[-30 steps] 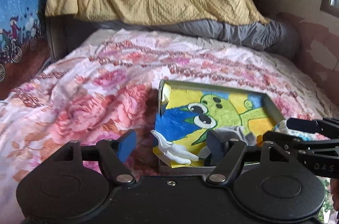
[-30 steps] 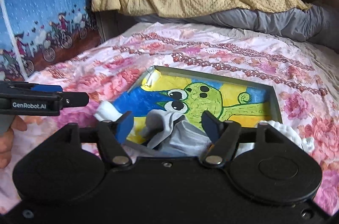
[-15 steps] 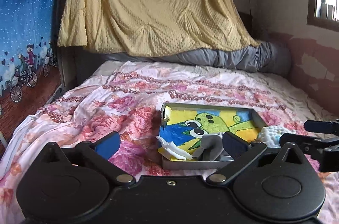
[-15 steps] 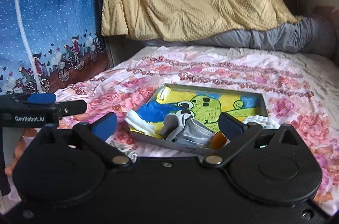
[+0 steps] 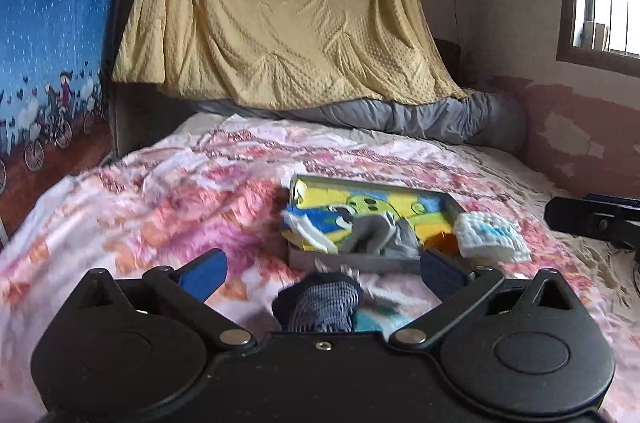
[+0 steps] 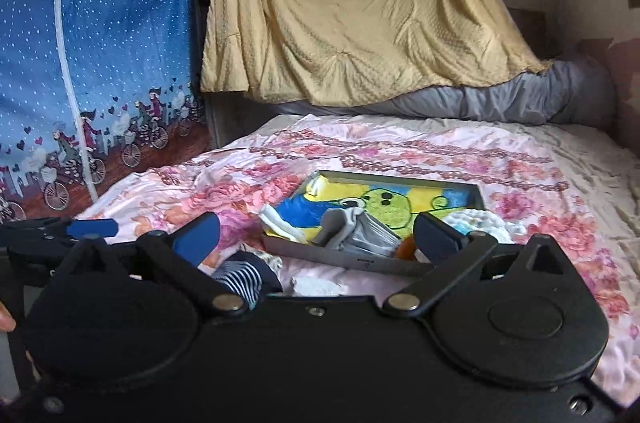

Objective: Organize soft objects
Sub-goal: 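Withdraw both open tools from the tray back toward the pile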

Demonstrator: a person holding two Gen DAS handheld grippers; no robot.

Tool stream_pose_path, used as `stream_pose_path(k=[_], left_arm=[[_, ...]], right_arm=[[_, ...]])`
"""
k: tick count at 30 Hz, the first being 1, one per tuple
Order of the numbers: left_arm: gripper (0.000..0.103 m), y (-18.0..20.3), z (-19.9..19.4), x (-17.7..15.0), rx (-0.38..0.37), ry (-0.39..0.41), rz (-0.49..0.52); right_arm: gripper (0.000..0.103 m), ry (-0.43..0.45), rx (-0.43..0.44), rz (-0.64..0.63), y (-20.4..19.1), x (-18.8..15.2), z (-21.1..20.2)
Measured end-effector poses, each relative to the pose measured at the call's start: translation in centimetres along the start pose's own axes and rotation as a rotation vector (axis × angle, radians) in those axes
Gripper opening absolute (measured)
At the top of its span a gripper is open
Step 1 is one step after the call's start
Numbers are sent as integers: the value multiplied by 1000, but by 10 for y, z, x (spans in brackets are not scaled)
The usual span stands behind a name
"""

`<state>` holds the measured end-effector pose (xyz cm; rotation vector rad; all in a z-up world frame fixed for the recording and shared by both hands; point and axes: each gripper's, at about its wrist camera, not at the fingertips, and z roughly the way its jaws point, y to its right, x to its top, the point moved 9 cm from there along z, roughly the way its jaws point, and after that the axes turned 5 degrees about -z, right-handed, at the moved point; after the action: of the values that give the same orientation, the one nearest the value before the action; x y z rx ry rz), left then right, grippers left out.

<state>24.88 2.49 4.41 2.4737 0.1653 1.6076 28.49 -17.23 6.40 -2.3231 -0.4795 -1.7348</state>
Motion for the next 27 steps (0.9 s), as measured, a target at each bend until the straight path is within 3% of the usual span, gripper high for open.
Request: stream_pose_path(k=[15,27], left_arm=[[102,-11,-21,-45,7,5,-9],[102,-12,-21,-75,-7,-46,50]], right_arm=[[102,31,-79,29,0,-33,-20],[102,-50,-110,33,0,-70,-18]])
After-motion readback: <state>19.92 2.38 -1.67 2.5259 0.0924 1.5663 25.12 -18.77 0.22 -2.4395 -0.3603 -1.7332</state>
